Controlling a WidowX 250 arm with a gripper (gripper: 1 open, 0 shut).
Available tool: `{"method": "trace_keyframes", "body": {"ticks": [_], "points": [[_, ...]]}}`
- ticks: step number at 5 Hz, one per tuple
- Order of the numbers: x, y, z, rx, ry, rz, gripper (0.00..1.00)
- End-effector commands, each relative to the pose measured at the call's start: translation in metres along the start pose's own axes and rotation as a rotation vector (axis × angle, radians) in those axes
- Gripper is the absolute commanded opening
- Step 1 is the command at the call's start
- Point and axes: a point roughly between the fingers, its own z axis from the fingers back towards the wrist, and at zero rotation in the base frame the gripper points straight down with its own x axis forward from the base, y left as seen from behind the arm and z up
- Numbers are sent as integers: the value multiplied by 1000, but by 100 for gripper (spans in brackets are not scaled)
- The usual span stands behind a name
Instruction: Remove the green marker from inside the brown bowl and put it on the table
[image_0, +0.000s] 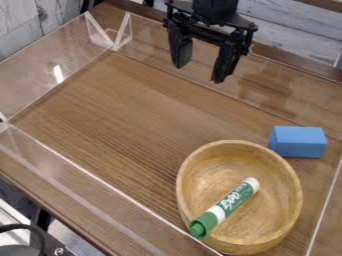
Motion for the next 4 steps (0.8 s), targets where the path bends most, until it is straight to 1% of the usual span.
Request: {"method": "trace_keyframes", "body": {"ticks": [1,2,3,4], "points": [[-14,-11,-4,0,7,-8,100],[-36,-35,-7,-3,-10,-59,100],[-58,-58,-7,-1,-38,-105,100],[-68,-68,-9,1,-46,-114,100]]}}
